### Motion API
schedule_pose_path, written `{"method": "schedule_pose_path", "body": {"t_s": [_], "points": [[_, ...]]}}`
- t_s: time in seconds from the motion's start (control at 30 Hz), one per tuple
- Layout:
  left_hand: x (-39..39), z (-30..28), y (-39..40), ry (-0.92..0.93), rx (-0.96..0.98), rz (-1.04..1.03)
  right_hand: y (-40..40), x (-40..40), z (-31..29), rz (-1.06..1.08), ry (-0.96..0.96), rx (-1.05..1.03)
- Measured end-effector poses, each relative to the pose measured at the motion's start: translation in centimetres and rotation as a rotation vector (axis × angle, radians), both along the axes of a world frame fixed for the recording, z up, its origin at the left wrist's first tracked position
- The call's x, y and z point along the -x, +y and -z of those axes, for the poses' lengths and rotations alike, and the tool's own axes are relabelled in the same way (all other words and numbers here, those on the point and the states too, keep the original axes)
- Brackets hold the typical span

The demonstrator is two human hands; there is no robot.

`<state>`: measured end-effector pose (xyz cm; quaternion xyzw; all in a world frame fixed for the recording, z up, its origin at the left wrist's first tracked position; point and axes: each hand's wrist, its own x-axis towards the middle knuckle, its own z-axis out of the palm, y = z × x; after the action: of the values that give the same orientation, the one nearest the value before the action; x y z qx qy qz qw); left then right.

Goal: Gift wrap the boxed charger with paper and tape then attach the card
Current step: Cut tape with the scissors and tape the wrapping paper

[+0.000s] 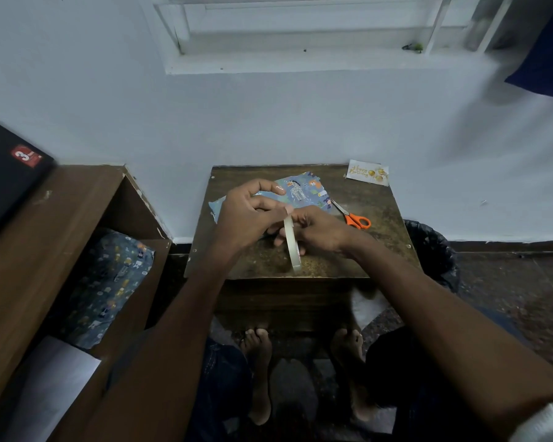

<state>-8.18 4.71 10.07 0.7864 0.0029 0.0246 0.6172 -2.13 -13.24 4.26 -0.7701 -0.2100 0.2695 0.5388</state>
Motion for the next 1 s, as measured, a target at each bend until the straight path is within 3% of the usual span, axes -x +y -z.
{"method": "schedule_pose_path", "body": {"t_s": [0.27, 0.47, 0.63, 0.87, 1.0], "points": [[0.0, 0.2, -0.1, -0.019, -0.122, 0.006, -0.1, 0.1, 0.1, -0.006, -0.013, 0.074], [-0.5, 1.0, -0.5, -0.063, -0.133, -0.064, -0.3, -0.1, 0.2, -0.009, 0.018, 0.101], [-0.8, 1.8, -0.6, -0.129, -0.249, -0.151, -0.3, 0.0, 0.2, -0.05, 0.07, 0.117], [-0.3, 0.8, -1.5, -0.181, -0.176, -0.265, -0.3, 0.2, 0.0, -0.01, 0.175, 0.045], [-0.2, 0.4, -1.4, -0.161, -0.149, -0.178, -0.4, 0.3, 0.0, -0.022, 0.192, 0.035]]}}
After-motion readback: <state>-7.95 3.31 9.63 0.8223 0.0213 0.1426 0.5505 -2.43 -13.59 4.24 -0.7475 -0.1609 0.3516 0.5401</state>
